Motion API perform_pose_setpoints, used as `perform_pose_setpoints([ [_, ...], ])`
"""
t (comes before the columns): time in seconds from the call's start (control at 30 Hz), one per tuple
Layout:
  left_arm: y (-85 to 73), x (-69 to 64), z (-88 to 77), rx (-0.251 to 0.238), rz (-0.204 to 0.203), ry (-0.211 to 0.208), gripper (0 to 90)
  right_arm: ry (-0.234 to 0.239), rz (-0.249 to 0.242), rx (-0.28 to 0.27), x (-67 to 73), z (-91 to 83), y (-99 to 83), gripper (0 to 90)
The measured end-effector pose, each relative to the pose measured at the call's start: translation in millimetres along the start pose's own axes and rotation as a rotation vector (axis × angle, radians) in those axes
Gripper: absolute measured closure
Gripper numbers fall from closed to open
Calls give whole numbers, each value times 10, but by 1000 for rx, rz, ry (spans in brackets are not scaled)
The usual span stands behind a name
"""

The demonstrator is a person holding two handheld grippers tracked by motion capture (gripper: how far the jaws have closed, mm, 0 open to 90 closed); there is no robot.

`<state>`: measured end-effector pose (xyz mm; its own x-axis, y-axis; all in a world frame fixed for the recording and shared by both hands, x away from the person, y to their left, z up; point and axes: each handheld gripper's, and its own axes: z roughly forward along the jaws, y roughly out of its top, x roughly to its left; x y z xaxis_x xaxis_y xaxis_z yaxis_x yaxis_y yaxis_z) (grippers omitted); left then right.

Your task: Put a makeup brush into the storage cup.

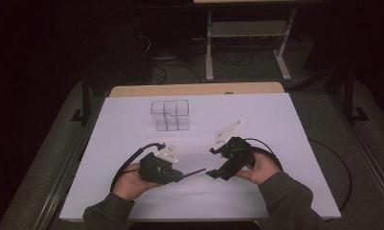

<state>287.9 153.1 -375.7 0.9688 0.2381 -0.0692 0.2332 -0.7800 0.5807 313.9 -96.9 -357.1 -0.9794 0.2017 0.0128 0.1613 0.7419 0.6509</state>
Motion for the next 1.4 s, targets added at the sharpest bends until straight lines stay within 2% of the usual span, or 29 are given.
perform_pose_setpoints([
  [0.17,19,-7,-3,-18,8,-8,832,46,-11,28,26,106,96,250],
  [0.2,28,-17,10,-16,13,-7,832,64,-35,29,37,137,135,273],
  [0.4,60,-52,26,-23,30,-10,832,117,-61,49,63,193,191,358],
  [0.47,67,-58,24,-22,33,-12,832,120,-59,51,67,204,194,369],
  [0.5,77,-72,26,-25,40,-13,832,137,-68,58,72,224,196,402],
  [0.7,103,-99,36,-22,59,-17,832,161,-86,74,73,257,190,494],
  [0.73,112,-104,39,-21,64,-16,832,179,-90,84,78,273,192,541],
  [0.77,112,-104,39,-21,64,-16,832,179,-90,84,78,273,192,541],
  [0.8,120,-121,44,-27,64,-14,832,192,-96,87,94,284,191,594],
  [1.0,146,-156,58,-17,93,-18,832,219,-98,104,110,325,167,700],
  [1.17,149,-166,65,-21,98,-22,832,230,-111,110,104,355,162,748],
  [1.27,159,-172,78,-32,99,-25,832,249,-113,108,98,365,156,810],
  [1.4,162,-194,93,-29,113,-24,832,269,-109,118,102,364,150,826],
])
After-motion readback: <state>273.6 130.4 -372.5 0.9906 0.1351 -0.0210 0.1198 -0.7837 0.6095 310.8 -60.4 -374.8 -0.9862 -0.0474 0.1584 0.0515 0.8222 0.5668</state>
